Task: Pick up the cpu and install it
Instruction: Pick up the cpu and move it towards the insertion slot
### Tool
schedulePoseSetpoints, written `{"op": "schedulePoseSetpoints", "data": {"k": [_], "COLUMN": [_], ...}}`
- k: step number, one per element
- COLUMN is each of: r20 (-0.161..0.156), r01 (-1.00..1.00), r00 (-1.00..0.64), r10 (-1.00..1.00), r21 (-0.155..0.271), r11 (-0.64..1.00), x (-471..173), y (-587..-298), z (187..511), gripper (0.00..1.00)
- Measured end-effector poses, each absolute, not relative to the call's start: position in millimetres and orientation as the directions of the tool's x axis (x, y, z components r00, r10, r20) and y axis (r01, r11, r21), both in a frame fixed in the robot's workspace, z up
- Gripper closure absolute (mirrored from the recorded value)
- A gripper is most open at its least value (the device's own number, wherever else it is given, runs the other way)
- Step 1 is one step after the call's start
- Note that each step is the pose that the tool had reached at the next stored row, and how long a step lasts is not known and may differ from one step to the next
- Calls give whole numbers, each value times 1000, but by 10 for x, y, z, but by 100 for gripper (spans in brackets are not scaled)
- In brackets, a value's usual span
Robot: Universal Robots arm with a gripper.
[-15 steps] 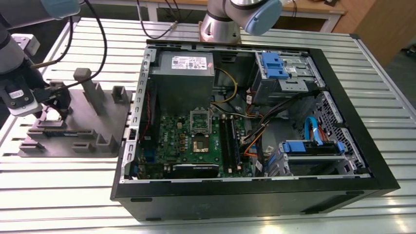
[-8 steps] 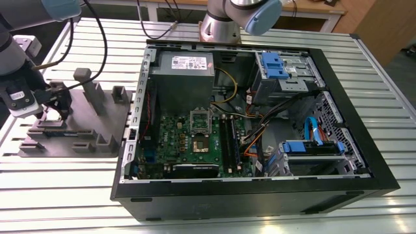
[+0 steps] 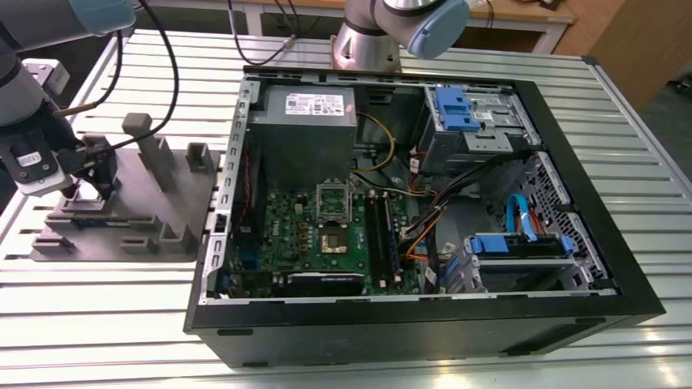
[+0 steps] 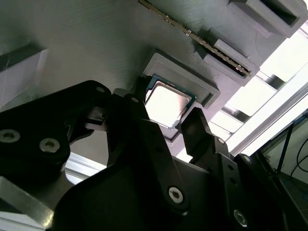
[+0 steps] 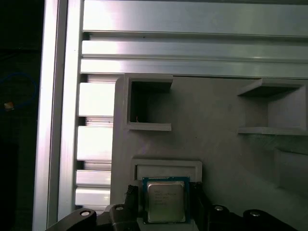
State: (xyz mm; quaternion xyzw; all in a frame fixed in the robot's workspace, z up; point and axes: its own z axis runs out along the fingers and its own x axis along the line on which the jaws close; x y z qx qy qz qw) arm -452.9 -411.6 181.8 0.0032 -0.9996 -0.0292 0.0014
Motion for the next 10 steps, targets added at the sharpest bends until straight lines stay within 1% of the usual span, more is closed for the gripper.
{"op": "schedulePoseSetpoints", "data": {"k": [10], "r20": [2], "r01": [-6], "r00": [-1000], "r10": [-7], "r21": [58], "r11": [998], "x": [-4523], "y": [-4116], "z": [1821], "gripper": [44]}}
